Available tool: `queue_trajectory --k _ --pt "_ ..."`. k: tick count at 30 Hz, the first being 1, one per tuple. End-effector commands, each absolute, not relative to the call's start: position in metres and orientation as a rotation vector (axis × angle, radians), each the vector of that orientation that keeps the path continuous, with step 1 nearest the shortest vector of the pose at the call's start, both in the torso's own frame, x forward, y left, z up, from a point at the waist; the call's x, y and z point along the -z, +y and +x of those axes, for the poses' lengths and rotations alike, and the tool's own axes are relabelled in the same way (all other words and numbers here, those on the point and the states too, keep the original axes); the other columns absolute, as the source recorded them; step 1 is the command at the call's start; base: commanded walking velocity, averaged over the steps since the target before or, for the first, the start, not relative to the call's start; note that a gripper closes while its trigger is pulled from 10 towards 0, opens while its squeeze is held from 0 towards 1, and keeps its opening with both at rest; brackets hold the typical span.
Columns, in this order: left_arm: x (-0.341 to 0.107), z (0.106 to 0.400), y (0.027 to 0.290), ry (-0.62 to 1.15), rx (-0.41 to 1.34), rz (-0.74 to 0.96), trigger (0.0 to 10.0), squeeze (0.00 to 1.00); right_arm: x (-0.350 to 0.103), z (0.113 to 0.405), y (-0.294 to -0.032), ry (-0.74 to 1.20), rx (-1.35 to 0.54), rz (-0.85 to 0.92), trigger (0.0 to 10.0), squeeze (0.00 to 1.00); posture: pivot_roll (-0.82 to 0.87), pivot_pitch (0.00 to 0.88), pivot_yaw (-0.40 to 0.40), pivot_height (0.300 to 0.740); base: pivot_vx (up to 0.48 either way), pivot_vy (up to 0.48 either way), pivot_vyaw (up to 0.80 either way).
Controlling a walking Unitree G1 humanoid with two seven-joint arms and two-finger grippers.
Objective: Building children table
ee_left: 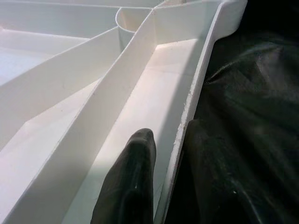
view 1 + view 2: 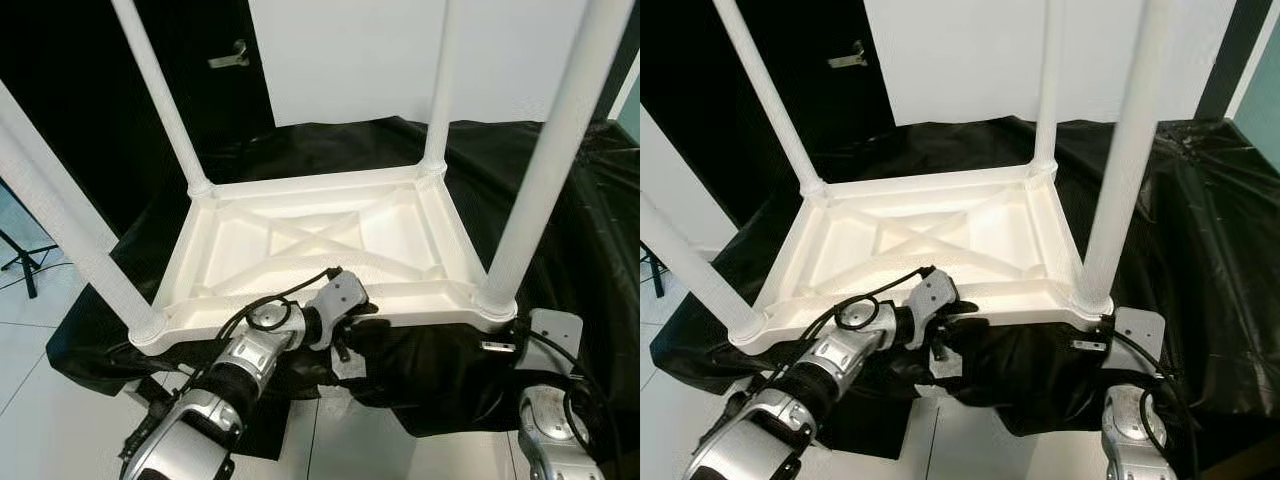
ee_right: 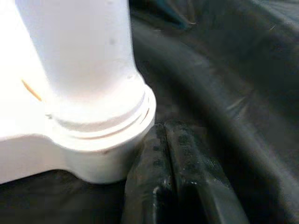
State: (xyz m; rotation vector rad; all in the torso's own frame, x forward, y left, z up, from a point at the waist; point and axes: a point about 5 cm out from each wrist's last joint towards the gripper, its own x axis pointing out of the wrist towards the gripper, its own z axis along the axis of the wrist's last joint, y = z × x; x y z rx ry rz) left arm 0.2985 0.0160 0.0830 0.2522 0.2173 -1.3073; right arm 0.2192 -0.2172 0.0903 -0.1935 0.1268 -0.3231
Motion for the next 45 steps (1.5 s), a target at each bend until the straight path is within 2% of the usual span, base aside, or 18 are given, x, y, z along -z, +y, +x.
queue_trajectory --k 1,2,3,6,8,9,11,12,13,14,23,28,31,33,35,36,40,45 --pt "-0.063 0.281 -0.005 0.307 1.333 0.218 0.4 0.00 -0.089 0.226 -0.201 0.128 0.249 -0.164 10.0 0.00 -0.17 0.001 0.060 0.740 0.000 0.000 0.00" --pt "-0.063 0.281 -0.005 0.307 1.333 0.218 0.4 0.00 -0.089 0.226 -0.201 0.128 0.249 -0.164 10.0 0.00 -0.17 0.001 0.060 0.740 0.000 0.000 0.00" --pt "-0.067 0.284 -0.010 0.288 1.303 0.203 0.9 0.00 -0.089 0.226 -0.198 0.126 0.229 -0.170 10.0 0.00 -0.17 0.003 0.061 0.740 0.000 0.000 0.00" --pt "-0.073 0.289 -0.017 0.267 1.253 0.169 0.7 0.00 -0.088 0.226 -0.192 0.127 0.198 -0.179 10.0 0.00 -0.17 0.004 0.062 0.740 0.000 0.000 0.00" --pt "-0.076 0.291 -0.020 0.252 1.231 0.159 1.0 0.00 -0.087 0.225 -0.190 0.129 0.186 -0.176 10.0 0.00 -0.17 0.005 0.062 0.740 0.000 0.000 0.00" --pt "-0.078 0.293 -0.021 0.241 1.219 0.160 3.7 0.00 -0.086 0.224 -0.188 0.132 0.178 -0.174 10.0 0.00 -0.17 0.007 0.063 0.740 0.000 0.000 0.00" --pt "-0.078 0.293 -0.021 0.241 1.219 0.160 3.7 0.00 -0.086 0.224 -0.188 0.132 0.178 -0.174 10.0 0.00 -0.17 0.007 0.063 0.740 0.000 0.000 0.00" --pt "-0.081 0.295 -0.023 0.227 1.210 0.150 4.1 0.00 -0.086 0.225 -0.187 0.134 0.171 -0.173 10.0 0.00 -0.17 0.007 0.064 0.740 0.000 0.000 0.00" --pt "-0.088 0.295 -0.027 0.190 1.214 0.114 9.5 0.00 -0.086 0.226 -0.188 0.134 0.160 -0.177 10.0 0.00 -0.17 0.006 0.065 0.740 0.000 0.000 0.00" --pt "-0.093 0.296 -0.030 0.161 1.219 0.081 10.0 0.00 -0.087 0.227 -0.189 0.133 0.153 -0.182 10.0 0.00 -0.17 0.005 0.065 0.740 0.000 0.000 0.00" --pt "-0.115 0.291 -0.035 -0.005 1.264 -0.079 10.0 0.00 -0.092 0.236 -0.203 0.125 0.162 -0.202 10.0 0.00 -0.17 0.003 0.065 0.740 0.000 0.000 0.00" --pt "-0.124 0.288 -0.020 -0.055 1.318 -0.178 10.0 0.00 -0.093 0.240 -0.204 0.131 0.160 -0.208 10.0 0.00 -0.16 0.006 0.062 0.740 0.000 0.000 0.00" --pt "-0.115 0.297 0.012 0.005 1.320 -0.023 10.0 0.00 -0.090 0.244 -0.198 0.151 0.123 -0.213 10.0 0.00 -0.14 0.005 0.052 0.740 0.000 0.000 0.00" --pt "-0.111 0.300 0.017 0.026 1.311 0.038 10.0 0.00 -0.089 0.245 -0.197 0.155 0.116 -0.215 10.0 0.00 -0.14 0.005 0.052 0.740 0.000 0.000 0.00" --pt "-0.096 0.309 0.030 0.129 1.251 0.235 10.0 0.00 -0.089 0.249 -0.196 0.158 0.098 -0.225 10.0 0.00 -0.13 0.000 0.049 0.740 0.000 0.000 0.00" --pt "-0.096 0.309 0.030 0.129 1.251 0.235 10.0 0.00 -0.089 0.249 -0.196 0.158 0.098 -0.225 10.0 0.00 -0.13 0.000 0.049 0.740 0.000 0.000 0.00" --pt "-0.076 0.312 0.049 0.355 1.215 0.366 10.0 0.00 -0.097 0.264 -0.199 0.138 0.064 -0.255 10.0 0.00 -0.14 0.000 0.052 0.740 0.000 0.000 0.00" --pt "-0.070 0.311 0.049 0.399 1.196 0.382 10.0 0.00 -0.107 0.277 -0.199 0.110 0.034 -0.275 10.0 0.00 -0.14 0.000 0.046 0.740 0.000 0.000 0.00"
